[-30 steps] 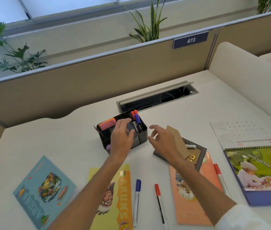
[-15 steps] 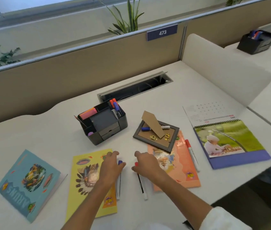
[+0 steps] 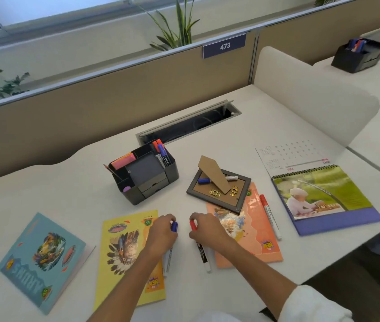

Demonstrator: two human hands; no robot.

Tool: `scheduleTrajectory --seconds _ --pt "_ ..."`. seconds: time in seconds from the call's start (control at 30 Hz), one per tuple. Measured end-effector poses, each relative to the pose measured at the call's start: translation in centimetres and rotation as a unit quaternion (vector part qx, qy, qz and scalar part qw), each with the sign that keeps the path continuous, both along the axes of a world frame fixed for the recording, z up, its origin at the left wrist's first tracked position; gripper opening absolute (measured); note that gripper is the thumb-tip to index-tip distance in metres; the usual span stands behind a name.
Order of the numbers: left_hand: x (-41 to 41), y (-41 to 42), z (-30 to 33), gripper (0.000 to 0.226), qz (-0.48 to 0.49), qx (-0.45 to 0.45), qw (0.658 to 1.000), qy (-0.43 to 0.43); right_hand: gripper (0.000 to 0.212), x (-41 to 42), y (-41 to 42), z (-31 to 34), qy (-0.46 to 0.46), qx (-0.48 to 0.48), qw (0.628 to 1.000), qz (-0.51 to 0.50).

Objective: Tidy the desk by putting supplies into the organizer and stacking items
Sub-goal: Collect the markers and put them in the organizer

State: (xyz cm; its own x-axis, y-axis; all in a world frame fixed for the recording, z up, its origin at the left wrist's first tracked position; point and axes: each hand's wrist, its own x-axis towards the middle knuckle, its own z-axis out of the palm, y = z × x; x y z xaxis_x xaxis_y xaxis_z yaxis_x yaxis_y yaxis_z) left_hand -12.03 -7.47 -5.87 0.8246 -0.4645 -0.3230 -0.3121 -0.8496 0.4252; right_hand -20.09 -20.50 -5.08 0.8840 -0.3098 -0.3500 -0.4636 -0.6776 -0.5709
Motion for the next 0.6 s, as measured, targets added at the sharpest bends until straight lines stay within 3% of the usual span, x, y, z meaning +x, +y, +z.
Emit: scheduleTrajectory --seconds 0.13,0.23,0.43,0.6 --pt "1.0 -1.2 1.9 0.044 0.015 -0.068 0.997 -0.017 0.044 2.8 -2.4 1.9 -0.034 0.036 0.998 -0.026" --pt "2.5 -2.6 4.6 0.041 0.046 -0.171 0.983 -0.043 0.039 5.4 -4.4 4.7 -0.096 0.047 0.993 -0.039" --pt "7.4 -5.8 10.5 0.042 0.108 -0.349 0.917 -0.158 0.039 11.6 -7.0 9.4 -0.263 0.029 0.962 -0.071" --pt "12.0 -7.2 12.7 0.037 0.176 -0.415 0.874 -0.181 0.041 16.8 -7.3 10.6 -0.331 0.014 0.942 -0.054"
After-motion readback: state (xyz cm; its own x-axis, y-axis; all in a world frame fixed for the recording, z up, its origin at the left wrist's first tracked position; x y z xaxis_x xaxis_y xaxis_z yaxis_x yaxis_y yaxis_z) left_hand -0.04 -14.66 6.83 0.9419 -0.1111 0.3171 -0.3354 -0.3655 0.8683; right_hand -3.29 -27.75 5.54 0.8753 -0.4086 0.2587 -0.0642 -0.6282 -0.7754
